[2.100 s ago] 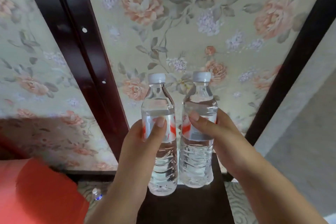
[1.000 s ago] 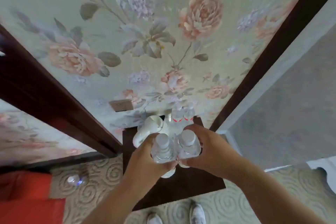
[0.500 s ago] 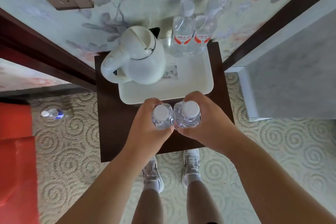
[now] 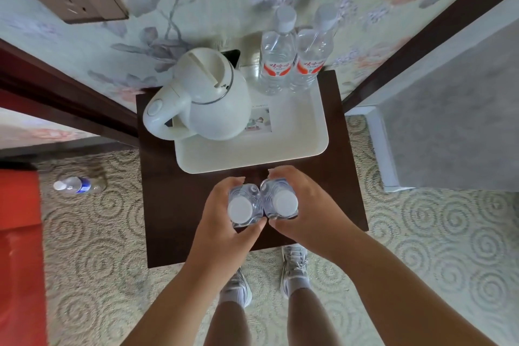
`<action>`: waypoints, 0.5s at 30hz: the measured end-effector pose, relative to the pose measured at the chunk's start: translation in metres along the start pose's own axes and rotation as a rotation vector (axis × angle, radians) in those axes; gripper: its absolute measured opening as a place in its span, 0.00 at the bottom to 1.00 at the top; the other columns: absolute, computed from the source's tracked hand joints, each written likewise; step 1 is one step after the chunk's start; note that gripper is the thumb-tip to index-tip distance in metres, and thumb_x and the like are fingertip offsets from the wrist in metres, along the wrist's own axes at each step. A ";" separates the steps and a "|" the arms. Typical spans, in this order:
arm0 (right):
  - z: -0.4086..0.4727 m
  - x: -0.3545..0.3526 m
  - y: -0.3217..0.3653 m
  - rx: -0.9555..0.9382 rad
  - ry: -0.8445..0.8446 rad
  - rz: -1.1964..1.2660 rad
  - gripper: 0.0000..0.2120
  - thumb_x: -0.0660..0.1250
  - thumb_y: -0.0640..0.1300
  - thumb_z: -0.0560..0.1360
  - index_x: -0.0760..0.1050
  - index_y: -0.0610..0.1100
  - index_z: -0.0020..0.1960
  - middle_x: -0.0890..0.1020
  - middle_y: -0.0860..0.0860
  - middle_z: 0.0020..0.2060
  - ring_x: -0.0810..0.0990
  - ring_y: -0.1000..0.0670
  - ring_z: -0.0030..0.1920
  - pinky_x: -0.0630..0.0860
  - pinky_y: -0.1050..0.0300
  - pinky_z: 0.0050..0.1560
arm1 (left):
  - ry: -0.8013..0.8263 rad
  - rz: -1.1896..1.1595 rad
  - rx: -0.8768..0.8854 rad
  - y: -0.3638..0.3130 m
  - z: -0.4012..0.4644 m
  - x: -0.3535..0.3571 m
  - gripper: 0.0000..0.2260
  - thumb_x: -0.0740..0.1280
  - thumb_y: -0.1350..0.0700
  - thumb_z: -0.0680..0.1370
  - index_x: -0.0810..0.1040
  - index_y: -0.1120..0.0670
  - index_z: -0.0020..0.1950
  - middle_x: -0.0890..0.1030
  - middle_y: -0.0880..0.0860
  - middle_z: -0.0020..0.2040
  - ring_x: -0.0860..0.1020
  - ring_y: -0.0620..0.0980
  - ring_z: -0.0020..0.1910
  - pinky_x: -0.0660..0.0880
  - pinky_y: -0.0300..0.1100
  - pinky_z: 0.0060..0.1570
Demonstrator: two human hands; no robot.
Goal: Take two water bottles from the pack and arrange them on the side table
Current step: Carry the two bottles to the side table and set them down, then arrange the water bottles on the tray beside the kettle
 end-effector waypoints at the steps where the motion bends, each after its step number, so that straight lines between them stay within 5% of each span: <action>1: 0.001 0.002 0.000 0.003 0.021 0.003 0.38 0.79 0.43 0.67 0.66 0.61 0.70 0.76 0.61 0.64 0.75 0.61 0.62 0.73 0.66 0.60 | 0.003 0.000 -0.017 0.001 -0.001 -0.001 0.36 0.81 0.54 0.70 0.67 0.31 0.69 0.75 0.38 0.65 0.79 0.40 0.64 0.81 0.46 0.64; 4: 0.004 0.004 0.004 -0.001 0.085 0.008 0.50 0.81 0.47 0.68 0.54 0.66 0.77 0.69 0.59 0.74 0.69 0.59 0.71 0.66 0.62 0.69 | 0.042 0.010 -0.041 -0.003 -0.002 -0.002 0.50 0.82 0.53 0.70 0.53 0.24 0.77 0.66 0.32 0.74 0.70 0.31 0.71 0.73 0.29 0.63; 7: 0.002 0.002 0.007 0.038 0.162 0.007 0.60 0.82 0.47 0.67 0.42 0.72 0.78 0.62 0.59 0.79 0.68 0.58 0.69 0.68 0.62 0.64 | 0.108 0.053 -0.071 -0.007 -0.006 -0.003 0.61 0.80 0.57 0.71 0.34 0.20 0.75 0.57 0.31 0.78 0.66 0.30 0.72 0.71 0.15 0.45; 9: -0.003 -0.005 0.015 0.070 0.210 -0.006 0.62 0.83 0.48 0.66 0.38 0.76 0.76 0.60 0.58 0.80 0.72 0.56 0.65 0.75 0.56 0.63 | 0.148 0.079 -0.087 -0.015 -0.014 -0.008 0.62 0.76 0.61 0.72 0.31 0.21 0.75 0.53 0.30 0.80 0.67 0.35 0.73 0.73 0.16 0.43; 12: -0.015 -0.017 0.021 0.133 0.264 0.007 0.63 0.83 0.52 0.63 0.38 0.75 0.76 0.59 0.57 0.80 0.66 0.58 0.71 0.69 0.56 0.68 | 0.195 0.117 -0.158 -0.017 -0.033 -0.019 0.60 0.72 0.65 0.72 0.31 0.20 0.74 0.47 0.26 0.76 0.81 0.40 0.58 0.78 0.29 0.32; 15: -0.027 -0.046 0.042 0.164 0.219 0.028 0.61 0.82 0.60 0.61 0.42 0.71 0.78 0.58 0.60 0.80 0.61 0.62 0.71 0.62 0.61 0.68 | 0.182 0.129 -0.161 -0.030 -0.051 -0.049 0.55 0.70 0.66 0.70 0.41 0.28 0.81 0.49 0.37 0.82 0.68 0.41 0.75 0.74 0.28 0.53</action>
Point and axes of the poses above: each hand's wrist, its own z-axis towards the middle knuckle, its own x-axis out of the palm, y = z × x, the point moved 10 cm from there along z, towards the middle knuckle
